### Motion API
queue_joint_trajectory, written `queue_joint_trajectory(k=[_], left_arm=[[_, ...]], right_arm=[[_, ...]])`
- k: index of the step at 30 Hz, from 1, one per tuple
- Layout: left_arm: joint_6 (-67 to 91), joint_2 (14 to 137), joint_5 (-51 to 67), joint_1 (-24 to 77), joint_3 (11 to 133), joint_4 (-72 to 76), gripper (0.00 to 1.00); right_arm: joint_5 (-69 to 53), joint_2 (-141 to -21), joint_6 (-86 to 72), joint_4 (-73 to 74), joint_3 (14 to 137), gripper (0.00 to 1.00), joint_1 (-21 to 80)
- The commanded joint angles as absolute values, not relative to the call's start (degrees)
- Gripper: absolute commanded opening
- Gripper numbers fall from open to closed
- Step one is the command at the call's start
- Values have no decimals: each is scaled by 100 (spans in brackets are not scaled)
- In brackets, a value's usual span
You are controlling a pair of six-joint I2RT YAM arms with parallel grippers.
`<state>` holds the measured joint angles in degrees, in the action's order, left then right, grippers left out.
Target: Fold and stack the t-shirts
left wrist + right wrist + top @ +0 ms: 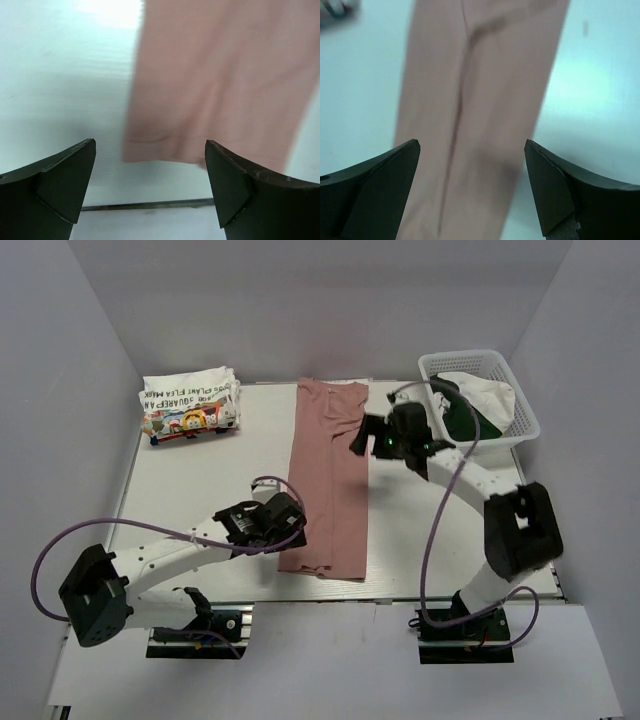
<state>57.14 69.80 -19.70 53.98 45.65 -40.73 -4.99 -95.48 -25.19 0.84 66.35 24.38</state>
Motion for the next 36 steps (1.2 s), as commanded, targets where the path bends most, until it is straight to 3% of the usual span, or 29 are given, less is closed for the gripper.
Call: queue_joint_trajectory(k=[1, 9, 10, 16, 22, 23, 26, 27, 29, 30, 33, 36], left_arm=[[6186, 6707, -2451, 5292, 4132, -4394, 100], [5731, 6398, -1566, 5177, 3288, -3367, 100], [5635, 6398, -1425, 5177, 3174, -3079, 93], [5501, 6591, -792, 5124, 2831, -2662, 74], [5555, 6864, -598, 5124, 2585, -2356, 54], [5555, 6864, -598, 5124, 2584, -2295, 44], [5607, 7049, -598, 5124, 2706, -2390, 28], [5660, 7118, -598, 5124, 2759, -2582, 20], [5739, 7119, -598, 5124, 2760, -2715, 14], [5791, 7119, -598, 5124, 2760, -2716, 12], [5792, 7049, -492, 5124, 2655, -2716, 0], [5845, 6988, -544, 5124, 2768, -2812, 0]], right_arm=[[-256, -8585, -2925, -37, 5041, 91, 2715], [-492, -6497, -3568, 1360, 3209, 91, 3462], [-684, -6391, -3647, 1458, 3147, 91, 3646], [-1186, -6091, -4174, 1793, 2559, 91, 4148], [-1327, -6520, -4403, 1302, 2426, 86, 4456], [-1345, -6600, -4421, 1283, 2417, 83, 4482], [-1485, -6916, -4473, 1195, 2478, 73, 4605], [-1477, -6969, -4474, 1204, 2487, 65, 4649], [-1459, -7005, -4526, 1213, 2487, 57, 4711], [-1415, -6987, -4544, 1222, 2505, 39, 4728], [-1328, -6900, -4535, 1283, 2575, 5, 4763], [-1073, -6820, -4474, 1432, 2741, 0, 4790]])
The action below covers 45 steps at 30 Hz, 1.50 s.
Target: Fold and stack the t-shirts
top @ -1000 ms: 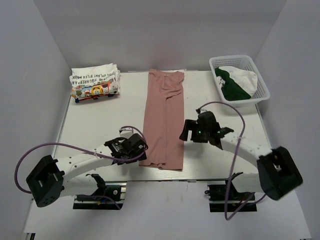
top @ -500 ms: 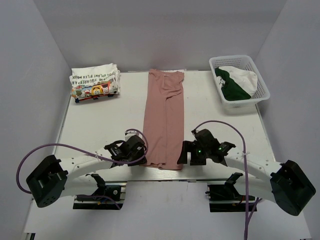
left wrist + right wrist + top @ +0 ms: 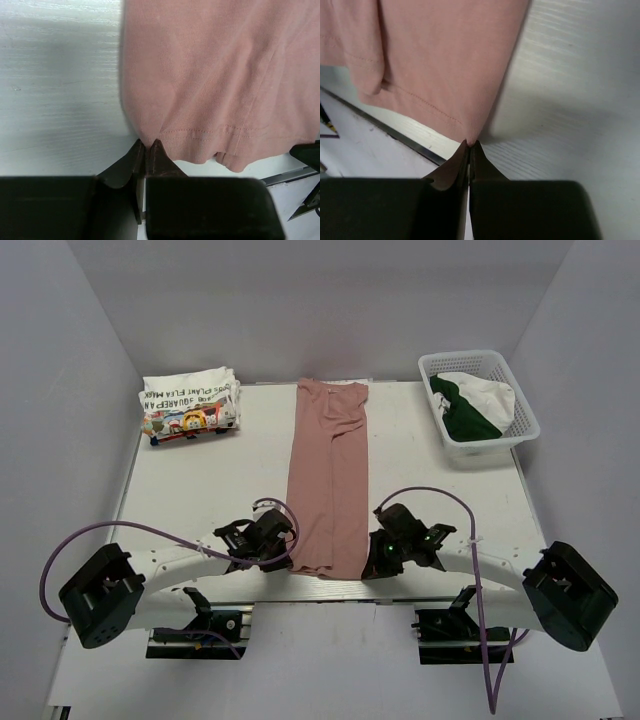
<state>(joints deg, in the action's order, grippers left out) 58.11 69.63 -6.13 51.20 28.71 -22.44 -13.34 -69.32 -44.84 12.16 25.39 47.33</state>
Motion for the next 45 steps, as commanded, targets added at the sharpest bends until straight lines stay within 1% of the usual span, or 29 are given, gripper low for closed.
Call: queue_joint_trajectory(k=[1, 4, 9, 12, 18, 22, 25, 28, 33, 37, 45], left_arm=[[5845, 6987, -545, 5124, 2769, -2873, 0], [5766, 6865, -597, 5124, 3031, -2935, 0], [5476, 6995, -1071, 5124, 3954, -3198, 0], [5476, 7355, -1274, 5054, 4507, -3331, 0], [5423, 8418, -1687, 4466, 5948, -4147, 0], [5265, 9077, -1819, 3957, 6826, -4209, 0], [4950, 9272, -1872, 3728, 7240, -3965, 0], [4467, 9579, -1662, 3543, 7793, -3762, 0], [4140, 10220, -1661, 3340, 8682, -3823, 0], [3859, 10528, -1608, 3182, 9069, -3639, 0], [3595, 11582, -1345, 2796, 9904, -3516, 0]], right_arm=[[-924, -6794, -4448, 1485, 2777, 0, 4807], [-748, -6663, -4351, 1521, 2944, 0, 4816], [-326, -6705, -4131, 1625, 3418, 0, 4746], [182, -6855, -4026, 1670, 3822, 0, 4650], [588, -7303, -3710, 1468, 4490, 0, 4272], [816, -7715, -3525, 1275, 5000, 0, 4035], [940, -8005, -3437, 1170, 5369, 0, 3772], [888, -8305, -3279, 1064, 5800, 0, 3561], [896, -8876, -3147, 1081, 6512, 0, 3331], [766, -9254, -3050, 1037, 6863, 0, 3051], [431, -10211, -2839, 766, 7374, 0, 2663]])
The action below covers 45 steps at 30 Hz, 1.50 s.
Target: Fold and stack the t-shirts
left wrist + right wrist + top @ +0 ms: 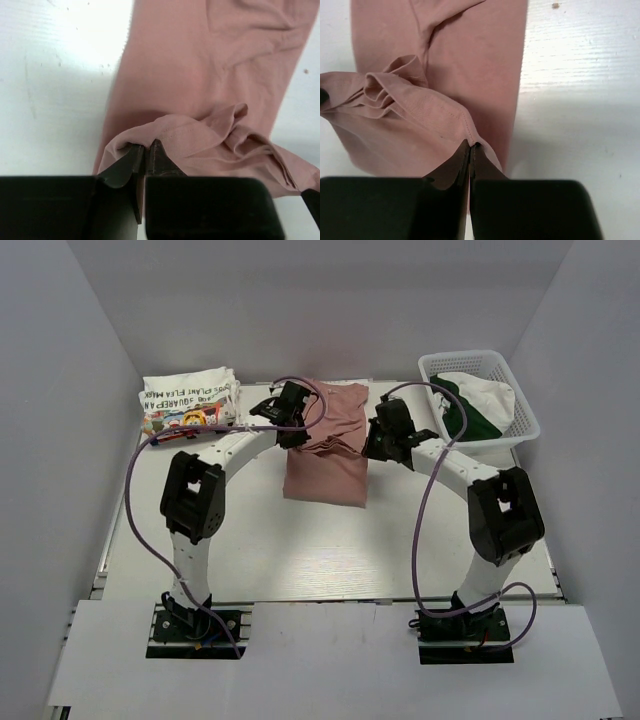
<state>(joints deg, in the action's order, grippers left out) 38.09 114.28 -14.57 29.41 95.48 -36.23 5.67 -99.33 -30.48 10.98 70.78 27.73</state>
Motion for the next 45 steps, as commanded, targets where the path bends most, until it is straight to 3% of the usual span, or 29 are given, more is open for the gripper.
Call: queue_joint_trajectory(k=[1, 2, 4, 5, 6, 8, 9, 11, 20, 29, 38, 45], left_arm=[[3595, 11671, -1345, 2795, 9966, -3516, 0], [3595, 11759, -1345, 2734, 10045, -3516, 0], [3595, 12013, -1345, 2654, 10256, -3516, 12], [3595, 12102, -1345, 2576, 10361, -3455, 19], [3534, 12172, -1345, 2506, 10441, -3454, 42], [3393, 12295, -1249, 2453, 10686, -3524, 70], [3332, 12296, -1248, 2452, 10687, -3585, 86], [3279, 12183, -1309, 2452, 10609, -3700, 98], [3708, 9610, -1178, 2575, 7578, -2989, 100], [3998, 8500, -598, 2575, 5907, -2716, 100], [4113, 7102, -589, 2575, 4781, -2751, 100], [4043, 7102, -721, 2514, 4763, -2935, 100]], right_arm=[[387, -10274, -2761, 721, 7418, 0, 2646], [300, -10388, -2699, 695, 7609, 0, 2576], [97, -10843, -2567, 729, 7786, 0, 2435], [-130, -11072, -2523, 738, 8118, 15, 2382], [-175, -11161, -2496, 730, 8217, 29, 2347], [-307, -11477, -2364, 790, 8559, 60, 2285], [-464, -11522, -2303, 843, 8682, 90, 2224], [-571, -11470, -2162, 993, 8727, 90, 2232], [-1362, -10109, -1767, 326, 7217, 90, 2399], [-1503, -10204, -1231, 589, 7286, 90, 2996], [-1398, -11574, -1379, 800, 8610, 90, 3445], [-1109, -12901, -1783, 510, 10297, 90, 3358]])
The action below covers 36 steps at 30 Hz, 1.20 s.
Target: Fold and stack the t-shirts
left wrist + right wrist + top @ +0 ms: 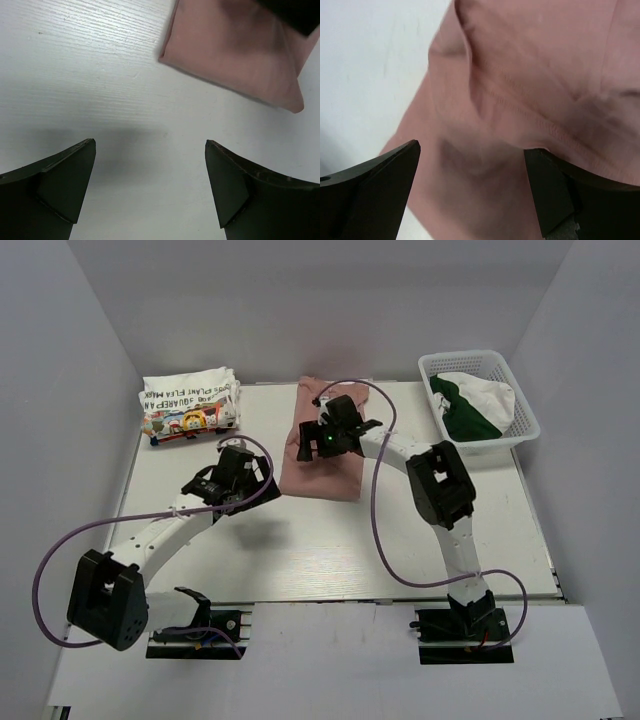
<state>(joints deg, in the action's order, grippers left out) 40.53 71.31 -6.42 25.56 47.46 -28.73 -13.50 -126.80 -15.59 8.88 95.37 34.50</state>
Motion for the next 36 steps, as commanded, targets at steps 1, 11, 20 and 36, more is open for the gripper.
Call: queue_joint_trajectory(k=[1, 11, 20, 36], left_arm=[[4043, 7102, -721, 2514, 4764, -2988, 100], [3938, 7427, -729, 2514, 4886, -2918, 100], [3587, 8656, -729, 2461, 5721, -2268, 98], [3322, 10187, -387, 2049, 6284, -1592, 76]], right_arm=[[-994, -13303, -1828, 423, 10483, 90, 3375], [536, -13467, -1617, -546, 11567, 90, 3147], [-141, -10453, -2223, 72, 7589, 90, 3094], [-220, -9219, -2935, -431, 4825, 90, 3085]])
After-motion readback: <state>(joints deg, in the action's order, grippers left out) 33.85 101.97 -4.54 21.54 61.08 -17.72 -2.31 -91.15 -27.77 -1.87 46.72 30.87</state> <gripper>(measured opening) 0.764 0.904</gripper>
